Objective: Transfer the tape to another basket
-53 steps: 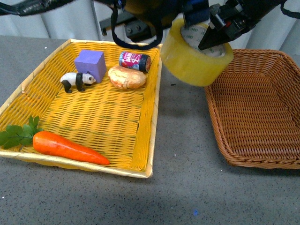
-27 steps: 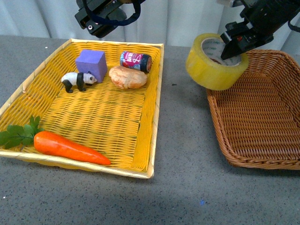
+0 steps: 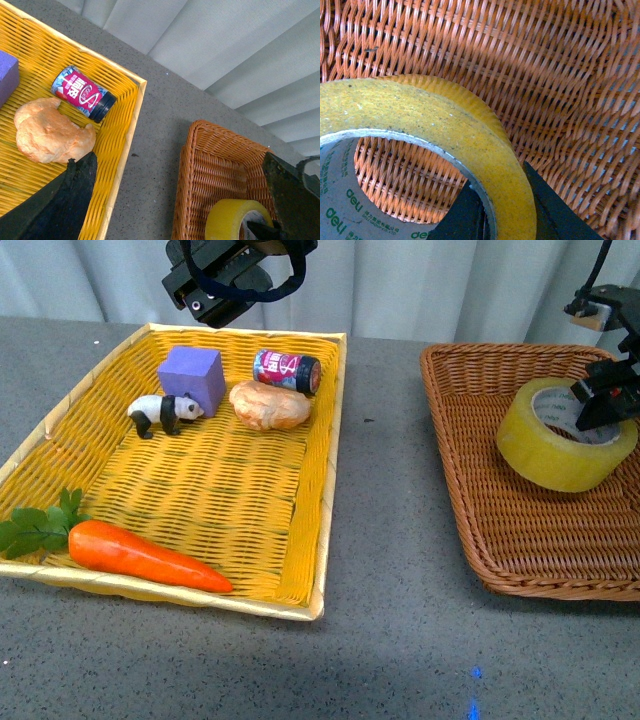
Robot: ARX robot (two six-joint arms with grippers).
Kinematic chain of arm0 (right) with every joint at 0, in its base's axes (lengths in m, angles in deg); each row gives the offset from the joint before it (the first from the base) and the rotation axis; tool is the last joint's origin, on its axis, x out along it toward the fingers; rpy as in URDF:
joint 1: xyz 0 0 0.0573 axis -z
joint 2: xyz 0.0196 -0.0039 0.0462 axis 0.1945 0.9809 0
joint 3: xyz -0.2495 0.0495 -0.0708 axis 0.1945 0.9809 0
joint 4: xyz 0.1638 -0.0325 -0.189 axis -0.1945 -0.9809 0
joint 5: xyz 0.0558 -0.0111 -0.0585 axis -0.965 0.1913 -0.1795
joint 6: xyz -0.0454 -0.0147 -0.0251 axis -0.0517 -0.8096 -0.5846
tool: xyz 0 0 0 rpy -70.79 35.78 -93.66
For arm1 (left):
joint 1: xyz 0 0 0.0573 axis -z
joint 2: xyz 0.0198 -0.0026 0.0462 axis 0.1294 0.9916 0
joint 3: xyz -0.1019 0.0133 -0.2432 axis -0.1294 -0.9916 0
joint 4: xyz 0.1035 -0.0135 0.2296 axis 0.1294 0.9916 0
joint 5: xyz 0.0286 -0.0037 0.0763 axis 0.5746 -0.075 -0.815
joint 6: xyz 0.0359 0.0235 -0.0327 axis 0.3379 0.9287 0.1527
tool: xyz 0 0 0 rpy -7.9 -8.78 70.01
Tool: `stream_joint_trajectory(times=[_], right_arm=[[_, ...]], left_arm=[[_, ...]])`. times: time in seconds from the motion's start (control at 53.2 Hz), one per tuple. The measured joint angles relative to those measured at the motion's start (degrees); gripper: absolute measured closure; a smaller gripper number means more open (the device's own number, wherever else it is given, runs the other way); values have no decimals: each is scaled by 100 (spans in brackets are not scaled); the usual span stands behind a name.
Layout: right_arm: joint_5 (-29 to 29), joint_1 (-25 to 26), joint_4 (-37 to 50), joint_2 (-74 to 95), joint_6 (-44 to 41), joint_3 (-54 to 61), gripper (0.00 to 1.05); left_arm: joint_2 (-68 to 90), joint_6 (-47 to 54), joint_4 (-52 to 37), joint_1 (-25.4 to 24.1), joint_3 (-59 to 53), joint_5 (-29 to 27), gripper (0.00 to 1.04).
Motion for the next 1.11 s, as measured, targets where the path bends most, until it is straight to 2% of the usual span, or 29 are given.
stream_joint_trajectory(times=[0.207, 0.376, 0.488, 0.582, 0.639, 0.676, 0.733, 0.789, 0.845, 0.939, 1.033, 1.108], right_arm=[[13, -4, 448, -63, 155, 114, 56], [501, 199, 1773, -931, 498, 977, 21], [699, 402, 2441, -1628, 695, 1521, 7], [988, 525, 3082, -2197, 745, 2065, 9], [1137, 557, 3585, -2524, 741, 2465, 9], [835, 605, 4258, -2699, 931, 2817, 12], [111, 643, 5987, -3080, 1419, 3718, 23], [-42, 614, 7106, -3495, 1731, 4533, 32], [-13, 531, 7794, -4041, 1917, 5296, 41], [188, 345, 7908, -5125, 2070, 6258, 55], [595, -63, 7460, -6487, 2162, 7239, 73], [557, -240, 6944, -7377, 2166, 7781, 85]], left_arm=[[4, 9, 299, -39, 70, -304, 7], [-46, 20, 632, -313, 229, -1069, 7], [-173, -7, 745, -457, 214, -1408, 7], [-361, 24, 815, -575, 140, -1480, 8], [-597, 625, -323, -726, -382, -837, 16], [-763, 1237, -1091, -828, -763, -448, 21], [-1165, 2317, -2319, -1012, -1554, 48, 32], [-1558, 3071, -2983, -1167, -2153, 245, 41], [-1939, 3515, -3348, -1307, -2653, 348, 50], [-2430, 3969, -3609, -1438, -3331, 376, 65], [-2885, 4179, -3731, -1447, -4052, 367, 82], [-3145, 4258, -3834, -1425, -4470, 361, 95]])
